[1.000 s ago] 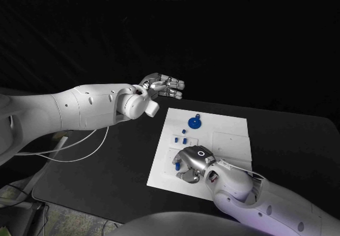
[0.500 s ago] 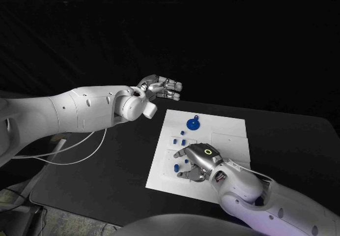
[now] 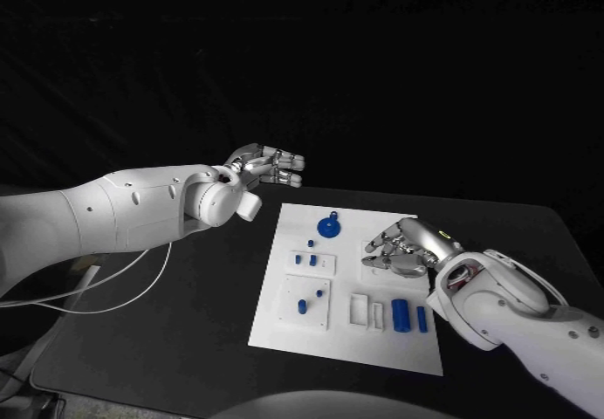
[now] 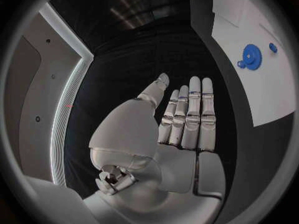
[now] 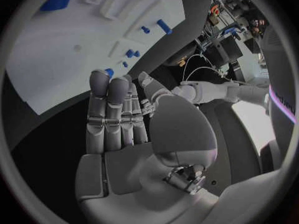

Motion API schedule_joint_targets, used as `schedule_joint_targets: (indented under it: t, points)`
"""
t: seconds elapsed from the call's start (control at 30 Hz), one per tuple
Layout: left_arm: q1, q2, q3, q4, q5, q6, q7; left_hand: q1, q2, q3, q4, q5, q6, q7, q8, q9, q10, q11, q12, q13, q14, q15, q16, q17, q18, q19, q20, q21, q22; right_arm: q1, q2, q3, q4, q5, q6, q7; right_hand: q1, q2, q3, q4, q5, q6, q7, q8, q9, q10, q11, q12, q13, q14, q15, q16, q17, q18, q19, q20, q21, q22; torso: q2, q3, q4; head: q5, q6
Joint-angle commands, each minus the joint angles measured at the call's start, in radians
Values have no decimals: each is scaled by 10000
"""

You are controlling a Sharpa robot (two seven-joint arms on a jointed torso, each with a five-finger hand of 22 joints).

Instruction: Assemble the parts on the task board

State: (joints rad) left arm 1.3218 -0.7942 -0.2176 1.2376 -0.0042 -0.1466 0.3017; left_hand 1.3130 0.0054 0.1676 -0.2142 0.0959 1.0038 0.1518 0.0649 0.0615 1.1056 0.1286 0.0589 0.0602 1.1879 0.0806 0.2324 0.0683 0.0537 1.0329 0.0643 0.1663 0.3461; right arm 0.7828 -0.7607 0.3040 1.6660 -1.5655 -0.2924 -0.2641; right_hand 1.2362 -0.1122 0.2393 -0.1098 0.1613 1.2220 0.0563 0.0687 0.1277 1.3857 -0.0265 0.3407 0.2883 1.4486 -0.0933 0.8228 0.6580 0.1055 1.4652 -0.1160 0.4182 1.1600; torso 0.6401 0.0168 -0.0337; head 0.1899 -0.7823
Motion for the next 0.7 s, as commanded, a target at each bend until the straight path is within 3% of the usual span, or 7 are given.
schedule_joint_targets:
  t: [0.03, 0.13, 0.2, 0.4, 0.47, 0.6, 0.7]
  points:
    - [-49, -28, 5, -17, -22, 160, 146, 12, 44, -23, 24, -38, 22, -11, 13, 13, 33, -14, 17, -10, 44, 10, 32, 11, 25, 43, -13, 60, -13, -10, -421, 128, 39, 2382, 1193, -244, -74, 421, -625, 79, 127, -272, -24, -40, 495, -1847, -69, 3449, 3684, -4, -57, 103, 289, -240, 421, -79, 397, 118, -83, 14, -78, -210, 25]
    - [-106, -42, 5, -55, -22, 181, 162, 12, 44, -23, 24, -38, 22, -11, 13, 13, 33, -14, 17, -10, 44, 10, 32, 11, 25, 43, -13, 60, -13, -5, -819, 216, 68, 2767, 1942, -803, -312, 349, -548, 414, 167, -339, -76, -51, 771, -1629, -134, 4265, 4602, -57, -75, 509, 800, -192, 466, -61, 985, 391, -155, 9, -138, -261, 34]
    - [-163, -40, 4, -88, -23, 213, 179, -12, 41, -23, 30, -39, 24, -10, 11, 12, 40, -16, 17, -10, 46, 9, 39, 11, 19, 41, -15, 64, -19, 4, -1090, 256, 90, 3032, 2593, -1549, -544, 237, -346, 929, 14, -441, -76, -53, 1014, -1697, -128, 4656, 5316, -179, -75, 853, 1336, -199, 466, -72, 1456, 640, -196, 8, -182, -307, 55]
    - [-266, -2, 4, -152, -188, 356, 276, -203, -35, -164, 193, -65, 34, -46, 13, 14, 269, -80, 17, -9, 49, 2, 61, 13, -14, 55, 1, 22, -95, 22, -1433, 291, 120, 3495, 3755, -3289, -952, -24, 265, 1537, -373, -514, -113, -50, 1723, -1324, -129, 5782, 7056, -142, -61, 1658, 2676, -215, 476, -51, 2051, 1027, -283, 13, -238, -397, 41]
    - [-289, 12, 4, -165, -260, 404, 334, -396, -151, -574, 412, 394, 84, -73, 17, 14, 342, -93, 18, -6, 3, 36, 11, 5, -40, 52, 39, -61, -194, 24, -1470, 294, 109, 3597, 4004, -3643, -1122, -7, 329, 1646, -552, -528, -102, -42, 1869, -1284, -123, 5810, 7240, -123, -54, 1741, 2870, -223, 474, -48, 2182, 1114, -308, 9, -242, -415, 39]
    - [-324, 31, 4, -176, -388, 480, 457, -45, 1, -2029, 932, 302, 111, -147, 16, 14, 449, -122, 15, -5, -29, 124, -489, 10, -14, 198, 149, -386, -709, 27, -1484, 286, 64, 3746, 4335, -4182, -1326, -174, 529, 1924, -831, -558, -113, -45, 2255, -1142, -121, 5892, 7674, -77, -50, 1835, 3232, -231, 481, -41, 2411, 1308, -316, -10, -237, -465, -2]
    - [-337, 36, 4, -181, -471, 536, 525, -29, -12, -2510, 1153, 80, 127, -163, 22, 17, 503, -137, 23, 2, -70, 204, -908, 6, -1, 203, 215, -511, -937, 27, -1454, 251, 26, 3776, 4405, -4372, -1395, -245, 561, 2045, -880, -585, -115, -46, 2470, -1085, -125, 5882, 7900, -50, -50, 1830, 3400, -231, 484, -31, 2488, 1413, -331, -34, -239, -509, -37]
